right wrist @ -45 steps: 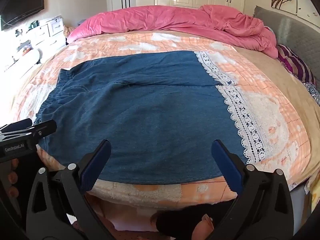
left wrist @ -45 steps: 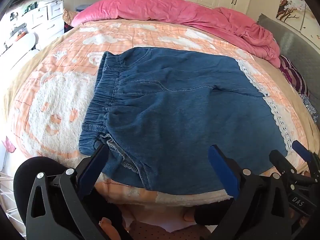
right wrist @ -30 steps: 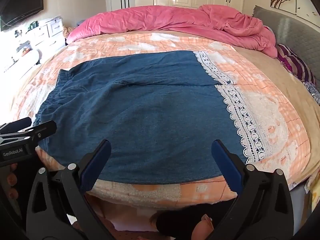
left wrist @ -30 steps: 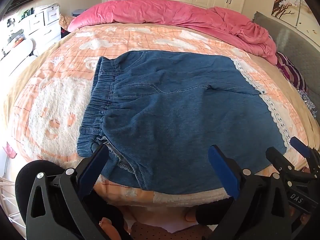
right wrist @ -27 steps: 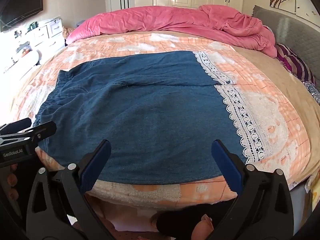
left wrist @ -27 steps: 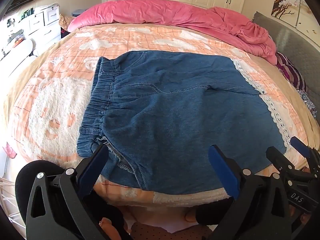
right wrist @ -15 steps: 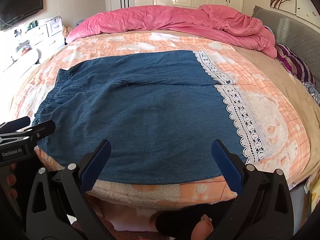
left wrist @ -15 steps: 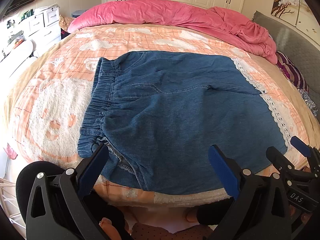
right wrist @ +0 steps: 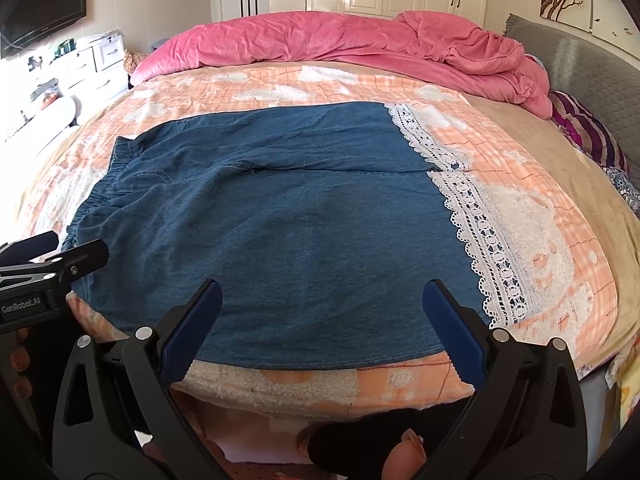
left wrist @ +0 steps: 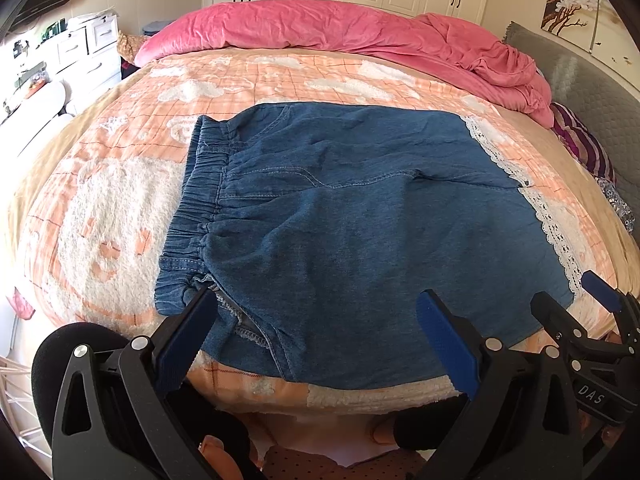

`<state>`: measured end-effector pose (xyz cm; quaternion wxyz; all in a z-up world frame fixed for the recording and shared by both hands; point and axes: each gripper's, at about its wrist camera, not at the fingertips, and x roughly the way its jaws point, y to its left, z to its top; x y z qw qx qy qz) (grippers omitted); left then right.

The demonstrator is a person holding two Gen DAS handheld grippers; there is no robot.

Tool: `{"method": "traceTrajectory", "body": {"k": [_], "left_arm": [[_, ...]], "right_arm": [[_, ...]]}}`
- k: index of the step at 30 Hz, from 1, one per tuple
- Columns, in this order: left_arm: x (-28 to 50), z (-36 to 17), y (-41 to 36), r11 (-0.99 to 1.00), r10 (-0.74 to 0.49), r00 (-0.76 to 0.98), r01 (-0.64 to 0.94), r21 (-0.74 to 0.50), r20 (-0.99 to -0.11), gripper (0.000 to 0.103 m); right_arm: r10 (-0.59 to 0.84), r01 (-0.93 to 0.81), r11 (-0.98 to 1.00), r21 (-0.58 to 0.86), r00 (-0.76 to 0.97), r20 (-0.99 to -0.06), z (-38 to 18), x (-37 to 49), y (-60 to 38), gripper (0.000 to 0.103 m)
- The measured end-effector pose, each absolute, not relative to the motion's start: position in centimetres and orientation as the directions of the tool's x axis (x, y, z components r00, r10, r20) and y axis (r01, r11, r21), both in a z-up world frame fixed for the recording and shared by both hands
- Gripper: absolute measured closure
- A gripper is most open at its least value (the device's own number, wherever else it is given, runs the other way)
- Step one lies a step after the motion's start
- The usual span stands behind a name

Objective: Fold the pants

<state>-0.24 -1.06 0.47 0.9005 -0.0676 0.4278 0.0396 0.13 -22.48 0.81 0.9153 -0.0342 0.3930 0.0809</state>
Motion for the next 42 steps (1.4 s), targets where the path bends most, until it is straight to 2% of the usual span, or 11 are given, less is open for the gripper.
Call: {"method": "traceTrajectory", "body": {"k": [24,42], "left_arm": [[0.2,0.1,-1.2,0.99,0.01,0.622,-0.118,-0.082,-0.783,0.004],[7.0,2.4,2.0,0.989,0.051,0.642,-0.141,-0.052,-0.765,0.004]], "right_arm": [[0.116,-0.18,0.984,-0.011,0.682,-0.722,0.9,0.4,-22.2,0.008],[0.111,-0.231,0.97,-0.075,0.695,-0.711,2.6,7.3,-18.8,0.008]]}}
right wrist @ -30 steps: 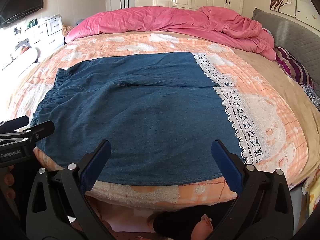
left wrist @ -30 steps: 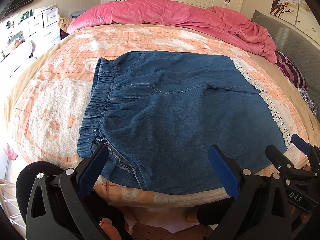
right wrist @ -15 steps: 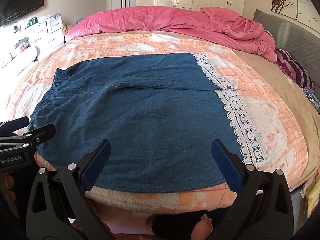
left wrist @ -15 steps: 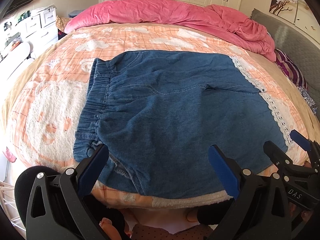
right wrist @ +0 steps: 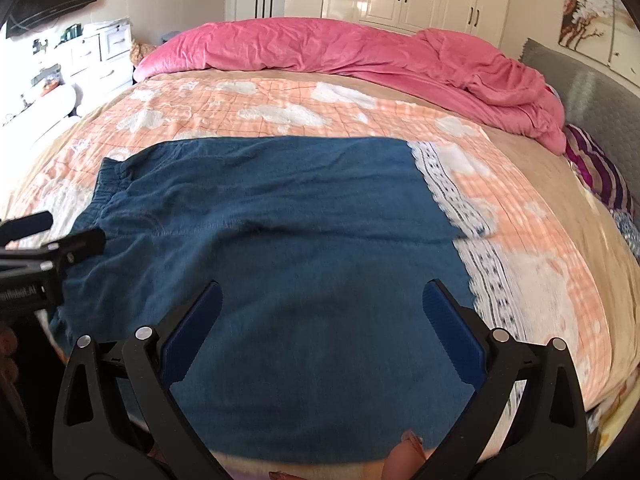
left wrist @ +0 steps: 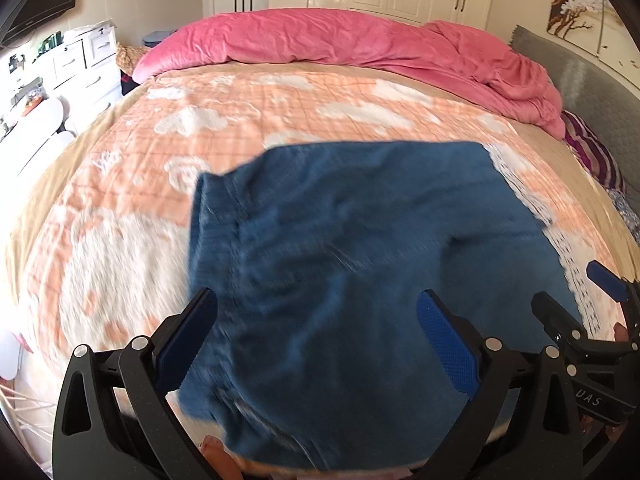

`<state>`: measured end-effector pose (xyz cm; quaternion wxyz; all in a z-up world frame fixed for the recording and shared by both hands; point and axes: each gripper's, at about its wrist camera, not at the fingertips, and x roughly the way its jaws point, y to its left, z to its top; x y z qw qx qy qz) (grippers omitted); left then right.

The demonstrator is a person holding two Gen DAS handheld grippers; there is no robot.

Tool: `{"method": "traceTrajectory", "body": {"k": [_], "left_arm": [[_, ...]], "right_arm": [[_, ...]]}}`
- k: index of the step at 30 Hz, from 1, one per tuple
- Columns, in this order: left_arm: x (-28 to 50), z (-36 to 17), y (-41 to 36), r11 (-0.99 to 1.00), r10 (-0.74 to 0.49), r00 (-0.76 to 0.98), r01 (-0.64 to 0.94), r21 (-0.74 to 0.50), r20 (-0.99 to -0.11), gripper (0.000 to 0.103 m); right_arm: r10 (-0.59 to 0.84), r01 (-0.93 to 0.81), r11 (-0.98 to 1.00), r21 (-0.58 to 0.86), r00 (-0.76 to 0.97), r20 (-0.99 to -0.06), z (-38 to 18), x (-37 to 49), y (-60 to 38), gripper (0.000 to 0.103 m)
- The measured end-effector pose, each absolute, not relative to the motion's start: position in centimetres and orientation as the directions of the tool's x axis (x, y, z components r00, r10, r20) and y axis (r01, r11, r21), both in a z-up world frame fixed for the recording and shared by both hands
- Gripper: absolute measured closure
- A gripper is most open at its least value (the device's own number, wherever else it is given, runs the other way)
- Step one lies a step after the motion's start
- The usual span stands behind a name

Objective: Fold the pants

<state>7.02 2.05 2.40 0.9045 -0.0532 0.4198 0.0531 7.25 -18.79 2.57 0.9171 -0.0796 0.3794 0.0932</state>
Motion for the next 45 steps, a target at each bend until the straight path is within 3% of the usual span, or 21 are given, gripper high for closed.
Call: {"method": "traceTrajectory", "body": {"k": [14,21,29,31,32,34,38,40,42,43,45], "left_arm": [[15.9,1.2,9.8,0.967,0.191,0.591,-0.249,0.048,-0.784,0.004],[18.6,-1.0,11.7,0.972,0.171,0.558,-0.229,0.047,-0.812,0.004],[20.6,-3.6,12.9,0.986,0.064,0.526,-0.163,-0.027,-0.848,0.008],[20.9,-3.6,12.9,0.991,0.028,0.538,-0.125,-0.047,-0.843,0.057],[21.1,-3.8,12.8,0.992,0.005,0.536,-0.107,-0.063,-0.844,0.06],[20.9,-3.9,12.6,0.995,-0.026,0.539,-0.071,-0.076,-0.842,0.076],[19.9,-2.8,12.9,0.993,-0.06,0.589,-0.049,-0.11,-0.806,0.081],[19.4,-2.3,13.2,0.99,-0.075,0.61,-0.048,-0.131,-0.789,0.081],[19.1,-2.0,13.3,0.989,-0.081,0.622,-0.047,-0.141,-0.779,0.081],[18.9,-1.9,13.1,0.99,-0.078,0.629,-0.042,-0.134,-0.774,0.081],[18.4,-1.5,12.8,0.992,-0.066,0.642,-0.04,-0.119,-0.764,0.081]], "right_arm": [[0.173,-0.406,0.902,-0.15,0.655,-0.736,2.0,17.6,-11.9,0.008],[0.197,-0.511,0.837,-0.196,0.615,-0.763,0.6,22.7,-8.2,0.008],[0.258,-0.662,0.733,-0.155,0.481,-0.838,-1.6,27.8,-4.4,0.008],[0.286,-0.704,0.7,-0.124,0.435,-0.854,-2.0,29.0,-3.5,0.008],[0.292,-0.714,0.69,-0.119,0.424,-0.857,-2.1,29.3,-3.2,0.008],[0.304,-0.746,0.656,-0.114,0.4,-0.865,-2.4,30.0,-2.4,0.008],[0.298,-0.813,0.566,-0.137,0.357,-0.885,-3.3,30.6,-0.7,0.008],[0.292,-0.839,0.52,-0.164,0.354,-0.888,-3.7,30.4,0.0,0.013],[0.313,-0.854,0.504,-0.132,0.323,-0.893,-3.9,30.1,0.4,0.042],[0.338,-0.86,0.502,-0.093,0.294,-0.894,-3.8,29.8,0.4,0.05],[0.378,-0.869,0.493,-0.041,0.256,-0.89,-3.6,29.0,0.2,0.082]]}}
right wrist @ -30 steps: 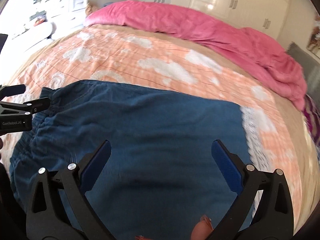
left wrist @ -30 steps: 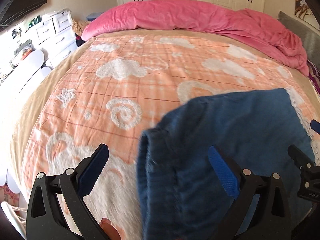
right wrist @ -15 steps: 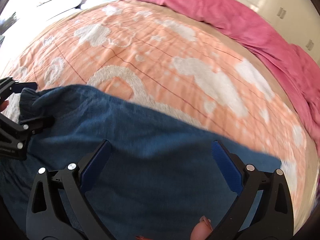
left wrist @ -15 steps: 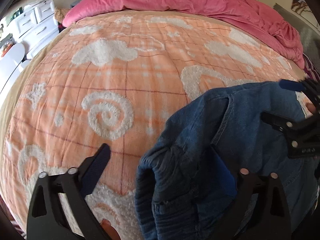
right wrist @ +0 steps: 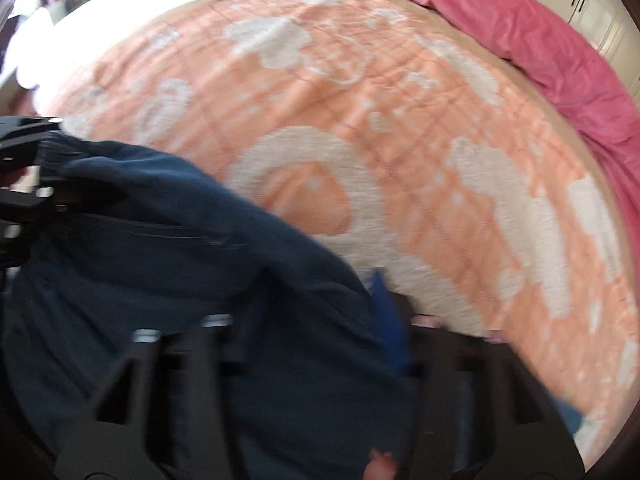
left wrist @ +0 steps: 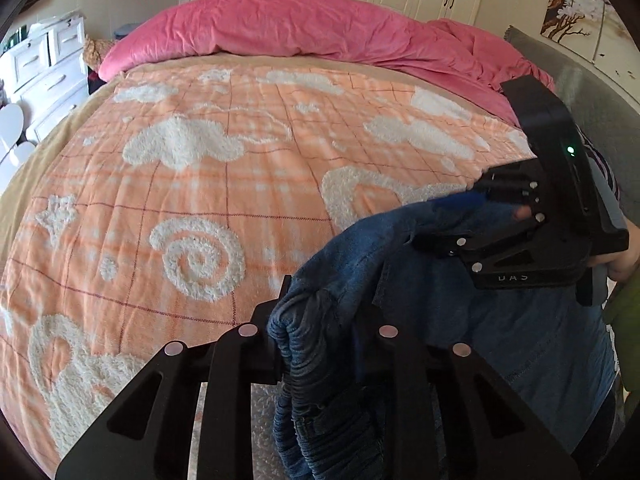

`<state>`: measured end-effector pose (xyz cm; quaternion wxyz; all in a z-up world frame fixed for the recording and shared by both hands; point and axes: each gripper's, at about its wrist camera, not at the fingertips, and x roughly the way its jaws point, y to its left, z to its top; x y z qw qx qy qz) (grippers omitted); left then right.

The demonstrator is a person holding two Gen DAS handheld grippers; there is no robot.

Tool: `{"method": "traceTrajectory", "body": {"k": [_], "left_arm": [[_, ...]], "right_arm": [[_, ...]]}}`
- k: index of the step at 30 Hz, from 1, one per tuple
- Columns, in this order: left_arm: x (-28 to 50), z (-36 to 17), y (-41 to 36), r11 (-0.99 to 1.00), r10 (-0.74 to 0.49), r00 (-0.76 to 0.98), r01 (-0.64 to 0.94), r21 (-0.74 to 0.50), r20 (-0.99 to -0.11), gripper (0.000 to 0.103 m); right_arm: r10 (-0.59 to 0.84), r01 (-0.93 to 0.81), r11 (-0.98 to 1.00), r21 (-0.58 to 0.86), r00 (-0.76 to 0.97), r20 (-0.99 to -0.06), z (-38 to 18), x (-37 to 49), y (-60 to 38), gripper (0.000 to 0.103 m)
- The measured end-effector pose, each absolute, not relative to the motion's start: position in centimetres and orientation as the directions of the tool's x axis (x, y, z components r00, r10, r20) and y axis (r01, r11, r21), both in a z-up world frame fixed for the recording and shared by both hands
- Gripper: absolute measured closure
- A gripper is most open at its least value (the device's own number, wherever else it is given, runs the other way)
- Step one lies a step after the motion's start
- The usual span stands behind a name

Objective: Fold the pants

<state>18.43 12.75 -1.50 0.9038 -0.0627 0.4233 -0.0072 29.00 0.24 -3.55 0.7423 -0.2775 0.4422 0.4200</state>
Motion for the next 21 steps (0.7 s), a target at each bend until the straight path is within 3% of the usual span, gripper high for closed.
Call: {"method": "traceTrajectory", "body": {"k": [3,17,21], "left_arm": [[17.8,-0.9,12.4,0.995,-0.047,0.658,-0.04,-0.097,-0.752,0.081],[10.8,2.3,10.3,0.99,-0.062,0.731,-0.041,-0.134,-0.679,0.081],[7.2,2.9,9.5,0.989,-0.072,0.744,-0.033,-0.145,-0.665,0.081]], "right_arm": [[0.413,-0.857,0.516,-0.021,0.269,-0.87,-2.4,27.3,-0.6,0.094],[0.529,-0.743,0.658,0.127,0.334,-0.78,3.3,19.1,-7.5,0.098],[0.53,-0.743,0.66,0.112,0.354,-0.77,3.9,14.5,-8.6,0.098]]}}
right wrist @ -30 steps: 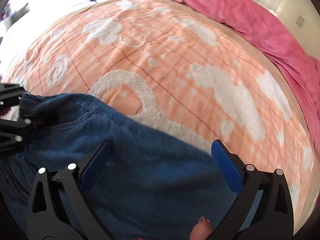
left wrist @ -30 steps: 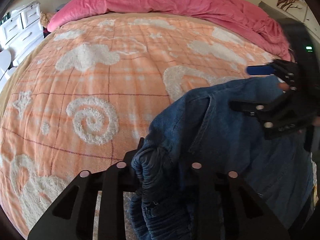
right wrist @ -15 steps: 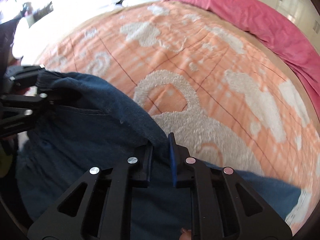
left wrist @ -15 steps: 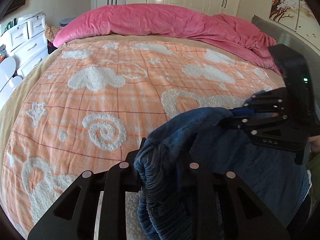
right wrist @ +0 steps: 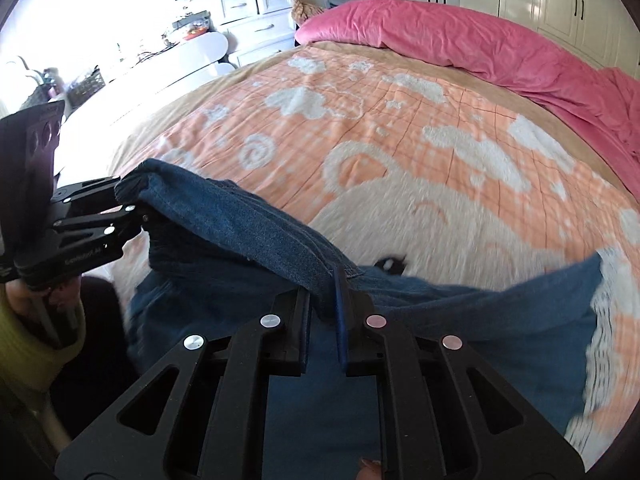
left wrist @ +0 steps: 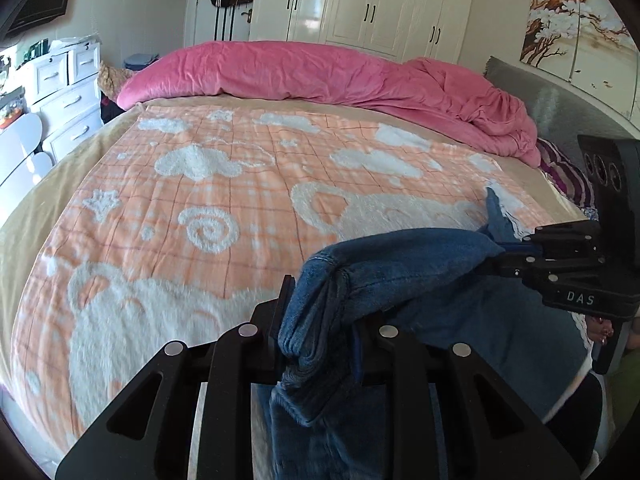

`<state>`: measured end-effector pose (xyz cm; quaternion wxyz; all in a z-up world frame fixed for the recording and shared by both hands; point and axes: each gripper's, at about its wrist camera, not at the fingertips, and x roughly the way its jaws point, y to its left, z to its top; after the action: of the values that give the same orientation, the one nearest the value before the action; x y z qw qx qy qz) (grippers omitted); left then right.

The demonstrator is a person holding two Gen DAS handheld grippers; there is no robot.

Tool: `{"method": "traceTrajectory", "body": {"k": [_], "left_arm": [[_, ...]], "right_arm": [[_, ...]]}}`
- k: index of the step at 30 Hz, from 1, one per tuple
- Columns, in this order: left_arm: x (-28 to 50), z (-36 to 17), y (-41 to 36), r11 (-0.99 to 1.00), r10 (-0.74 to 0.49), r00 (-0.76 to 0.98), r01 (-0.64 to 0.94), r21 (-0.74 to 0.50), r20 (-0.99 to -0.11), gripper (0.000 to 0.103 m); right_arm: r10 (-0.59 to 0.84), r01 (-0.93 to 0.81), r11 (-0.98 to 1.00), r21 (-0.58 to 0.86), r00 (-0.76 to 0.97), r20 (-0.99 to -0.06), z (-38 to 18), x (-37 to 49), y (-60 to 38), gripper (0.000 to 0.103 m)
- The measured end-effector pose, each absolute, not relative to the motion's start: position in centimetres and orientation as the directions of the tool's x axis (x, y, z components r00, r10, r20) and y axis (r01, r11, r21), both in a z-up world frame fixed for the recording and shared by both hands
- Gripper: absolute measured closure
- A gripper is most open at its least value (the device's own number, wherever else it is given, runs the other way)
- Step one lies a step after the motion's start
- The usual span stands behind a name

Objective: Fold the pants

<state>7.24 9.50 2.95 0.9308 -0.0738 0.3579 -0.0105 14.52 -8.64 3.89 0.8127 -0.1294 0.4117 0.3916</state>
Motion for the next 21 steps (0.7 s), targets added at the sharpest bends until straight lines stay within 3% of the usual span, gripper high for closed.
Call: {"method": "traceTrajectory", "body": {"k": [5,16,20,21], "left_arm": [[3.5,2.6,9.0,0.983,-0.105,0.719,-0.03,-0.182,-0.687,0.079],[0.3,1.2,6.9,0.995,-0.062,0.667,-0.017,-0.098,-0.742,0.075],[-0.4,0.9,6.6,0.997,-0.049,0.649,-0.013,-0.076,-0.76,0.067],[-0.6,0.8,6.6,0.997,-0.047,0.644,-0.013,-0.072,-0.764,0.061]], "right_arm": [[0.53,-0.737,0.667,0.11,0.365,-0.765,3.6,10.1,-9.7,0.098],[0.502,-0.733,0.675,0.083,0.375,-0.779,1.9,4.6,-10.8,0.098],[0.488,-0.747,0.661,0.068,0.359,-0.796,0.4,3.5,-10.7,0.097],[0.486,-0.749,0.658,0.073,0.348,-0.802,-0.1,3.2,-10.6,0.097]]}}
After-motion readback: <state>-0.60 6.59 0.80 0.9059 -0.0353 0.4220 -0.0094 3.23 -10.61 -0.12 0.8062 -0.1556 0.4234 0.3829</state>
